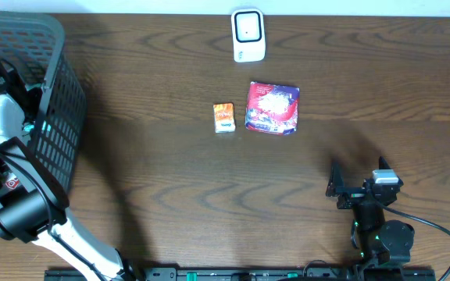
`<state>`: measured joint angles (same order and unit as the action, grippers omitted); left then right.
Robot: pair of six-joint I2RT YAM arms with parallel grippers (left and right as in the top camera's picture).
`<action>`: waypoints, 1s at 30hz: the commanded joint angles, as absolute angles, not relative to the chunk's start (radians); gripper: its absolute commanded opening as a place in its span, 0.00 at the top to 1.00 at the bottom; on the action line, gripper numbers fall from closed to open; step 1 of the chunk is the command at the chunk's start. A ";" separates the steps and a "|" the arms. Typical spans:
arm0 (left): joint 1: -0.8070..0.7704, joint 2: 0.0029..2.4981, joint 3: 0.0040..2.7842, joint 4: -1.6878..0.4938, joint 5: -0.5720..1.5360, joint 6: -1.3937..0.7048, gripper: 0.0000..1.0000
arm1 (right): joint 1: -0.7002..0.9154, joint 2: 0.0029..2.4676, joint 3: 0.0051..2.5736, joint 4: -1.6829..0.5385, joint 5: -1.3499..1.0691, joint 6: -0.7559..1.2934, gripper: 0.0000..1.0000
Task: Scan the item barcode
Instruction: 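Return the left gripper to the basket and grasp the green wipes pack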
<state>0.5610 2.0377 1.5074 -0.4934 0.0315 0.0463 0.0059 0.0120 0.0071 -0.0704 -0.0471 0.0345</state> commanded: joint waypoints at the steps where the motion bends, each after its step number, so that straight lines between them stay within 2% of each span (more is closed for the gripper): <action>1: 0.566 2.058 1.512 -0.491 -0.072 0.058 0.31 | 0.002 0.006 0.006 -0.075 -0.039 0.044 0.01; 10: 0.566 2.100 1.508 -0.515 -0.071 0.059 0.32 | 0.002 0.006 0.006 -0.075 -0.039 0.044 0.01; 13: 0.566 2.101 1.508 -0.533 -0.071 0.059 0.44 | 0.002 0.006 0.006 -0.075 -0.039 0.044 0.01; 16: 0.566 2.101 1.508 -0.558 -0.071 0.059 0.74 | 0.002 0.006 0.006 -0.075 -0.039 0.044 0.01; 17: 0.566 2.101 1.508 -0.568 -0.071 0.059 0.89 | 0.002 0.006 0.006 -0.075 -0.039 0.044 0.01; 18: 0.566 2.100 1.508 -0.576 -0.071 0.059 0.92 | 0.002 0.006 0.006 -0.075 -0.039 0.044 0.01; 24: 0.566 2.039 1.522 -0.635 -0.071 0.021 0.93 | 0.002 0.006 0.006 -0.075 -0.039 0.044 0.01; 30: 0.565 1.811 1.528 -0.638 -0.007 -0.092 0.93 | 0.002 0.006 0.006 -0.075 -0.039 0.044 0.01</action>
<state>0.5621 1.9720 1.5135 -0.6498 -0.0486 -0.0147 0.0059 0.0120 0.0071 -0.0704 -0.0471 0.0345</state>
